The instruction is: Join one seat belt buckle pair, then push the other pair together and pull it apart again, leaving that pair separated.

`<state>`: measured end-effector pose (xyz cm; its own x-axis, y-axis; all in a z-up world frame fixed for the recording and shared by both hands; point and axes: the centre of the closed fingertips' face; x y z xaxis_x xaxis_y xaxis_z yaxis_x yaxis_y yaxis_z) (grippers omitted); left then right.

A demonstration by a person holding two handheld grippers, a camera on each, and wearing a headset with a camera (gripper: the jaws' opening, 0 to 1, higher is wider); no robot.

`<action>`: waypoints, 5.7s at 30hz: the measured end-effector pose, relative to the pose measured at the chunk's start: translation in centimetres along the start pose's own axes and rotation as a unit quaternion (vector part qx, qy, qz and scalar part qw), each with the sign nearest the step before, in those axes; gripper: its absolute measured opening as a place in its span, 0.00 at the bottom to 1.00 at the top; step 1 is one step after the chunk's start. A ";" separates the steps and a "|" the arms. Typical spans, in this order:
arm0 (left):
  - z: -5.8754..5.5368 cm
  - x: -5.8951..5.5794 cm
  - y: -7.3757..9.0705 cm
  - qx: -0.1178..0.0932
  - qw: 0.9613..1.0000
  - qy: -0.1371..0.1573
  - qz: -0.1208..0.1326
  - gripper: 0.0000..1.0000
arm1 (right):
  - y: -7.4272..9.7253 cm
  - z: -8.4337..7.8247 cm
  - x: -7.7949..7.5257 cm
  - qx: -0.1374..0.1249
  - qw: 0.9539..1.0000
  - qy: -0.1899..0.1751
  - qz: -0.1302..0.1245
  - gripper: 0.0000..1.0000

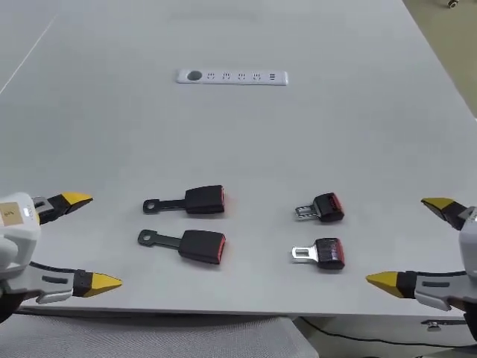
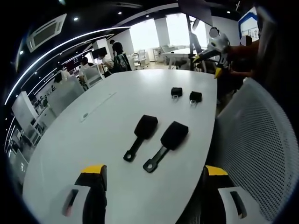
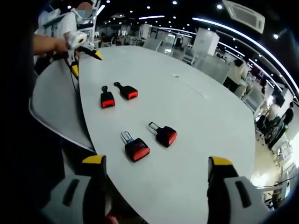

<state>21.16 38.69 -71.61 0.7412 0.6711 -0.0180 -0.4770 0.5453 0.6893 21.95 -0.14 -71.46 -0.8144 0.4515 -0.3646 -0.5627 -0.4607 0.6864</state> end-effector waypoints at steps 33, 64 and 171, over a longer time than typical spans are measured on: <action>1.9 -3.0 -5.2 0.054 0.993 -0.075 -0.067 0.73 | -3.0 1.6 2.4 0.006 0.990 0.114 0.084 0.69; -0.2 -4.1 -11.7 0.115 0.975 -0.130 -0.136 0.61 | -7.9 0.6 5.0 0.022 0.968 0.172 0.180 0.50; -1.1 -4.7 -15.0 0.171 0.964 -0.143 -0.145 0.33 | -17.0 7.7 10.8 -0.008 0.958 0.183 0.221 0.33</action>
<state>24.36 27.93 -82.67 0.9431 0.3229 -0.0797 -0.0824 0.4590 0.8846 23.80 18.44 -82.26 -0.9668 -0.0877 -0.2399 -0.1518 -0.5581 0.8158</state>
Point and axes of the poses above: the centre of the closed fingertips' face, and the gripper's own axes: y roughly backward along the fingers, x roughly to its left, z roughly out of its top, and after that the axes turned 14 degrees about y, right-handed
